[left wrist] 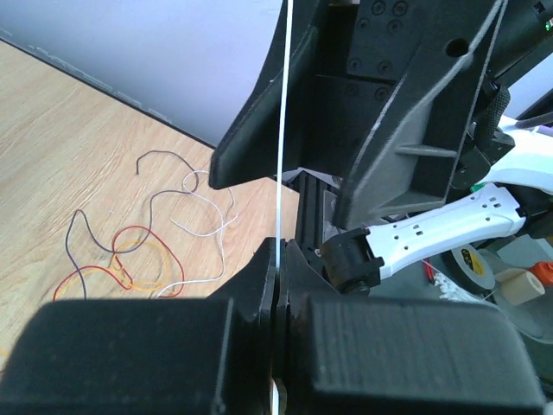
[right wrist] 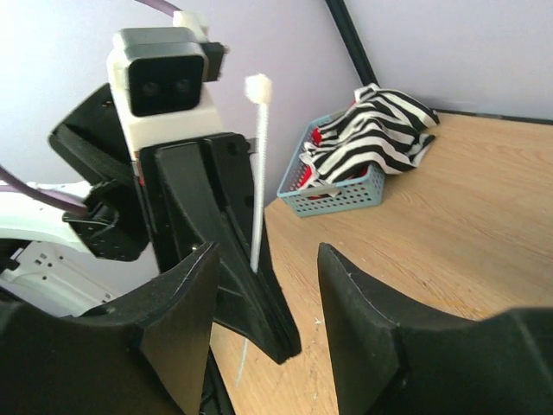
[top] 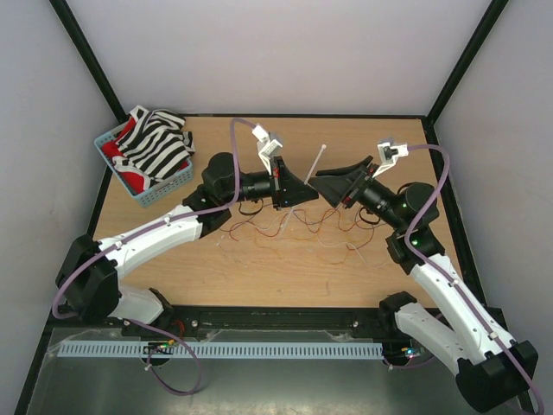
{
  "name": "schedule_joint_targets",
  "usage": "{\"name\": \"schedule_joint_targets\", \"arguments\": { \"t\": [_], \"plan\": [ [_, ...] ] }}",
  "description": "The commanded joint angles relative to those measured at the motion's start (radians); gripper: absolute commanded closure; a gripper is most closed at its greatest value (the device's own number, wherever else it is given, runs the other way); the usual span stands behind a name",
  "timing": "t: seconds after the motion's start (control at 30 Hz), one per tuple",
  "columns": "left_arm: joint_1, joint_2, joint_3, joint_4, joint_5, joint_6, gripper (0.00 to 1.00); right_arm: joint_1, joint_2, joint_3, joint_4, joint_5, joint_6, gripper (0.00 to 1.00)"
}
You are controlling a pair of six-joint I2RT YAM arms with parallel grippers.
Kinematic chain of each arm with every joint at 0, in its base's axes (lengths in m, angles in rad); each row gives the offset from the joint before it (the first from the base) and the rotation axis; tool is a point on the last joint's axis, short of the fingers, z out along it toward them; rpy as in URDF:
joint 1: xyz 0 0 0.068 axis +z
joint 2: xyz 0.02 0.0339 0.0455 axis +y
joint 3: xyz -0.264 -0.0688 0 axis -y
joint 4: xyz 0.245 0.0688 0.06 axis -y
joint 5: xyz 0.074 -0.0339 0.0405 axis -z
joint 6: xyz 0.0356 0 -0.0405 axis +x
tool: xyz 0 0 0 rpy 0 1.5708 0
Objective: Zip-tie the wires
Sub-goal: Pick up the ribbon at the center of the board.
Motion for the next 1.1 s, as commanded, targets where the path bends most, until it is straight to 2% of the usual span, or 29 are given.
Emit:
{"name": "schedule_joint_targets", "arguments": {
  "t": [0.0, 0.13, 0.5, 0.7, 0.8, 0.9, 0.93, 1.0, 1.07],
  "plan": [
    [-0.006, -0.005, -0.009, 0.096, 0.028, -0.04, 1.0, 0.025, 0.005, 0.015, 0.134, -0.04, 0.031, 0.43],
    [-0.008, 0.01, -0.004, 0.111, 0.036, -0.047, 1.0, 0.06, 0.031, 0.024, 0.137, -0.041, 0.013, 0.5],
    [-0.009, 0.019, -0.018, 0.129, 0.036, -0.05, 1.0, 0.087, 0.063, 0.048, 0.136, -0.002, -0.02, 0.85],
    [-0.009, 0.024, -0.022, 0.14, 0.045, -0.058, 1.0, 0.088, 0.067, 0.044, 0.136, 0.013, -0.022, 0.88],
    [-0.01, 0.022, -0.029, 0.144, 0.043, -0.06, 1.0, 0.088, 0.067, 0.043, 0.133, 0.019, -0.028, 0.99],
    [-0.005, 0.014, -0.039, 0.146, 0.039, -0.059, 1.0, 0.087, 0.052, 0.049, 0.09, 0.047, -0.064, 1.0],
    [-0.001, 0.008, -0.045, 0.145, 0.036, -0.059, 0.93, 0.088, 0.045, 0.055, 0.059, 0.064, -0.085, 1.0],
    [0.01, -0.008, -0.067, 0.146, 0.029, -0.058, 0.7, 0.089, 0.034, 0.075, -0.021, 0.113, -0.137, 1.0],
    [0.028, -0.031, -0.098, 0.144, 0.029, -0.056, 0.55, 0.089, 0.025, 0.114, -0.125, 0.168, -0.207, 1.0]
  ]
}}
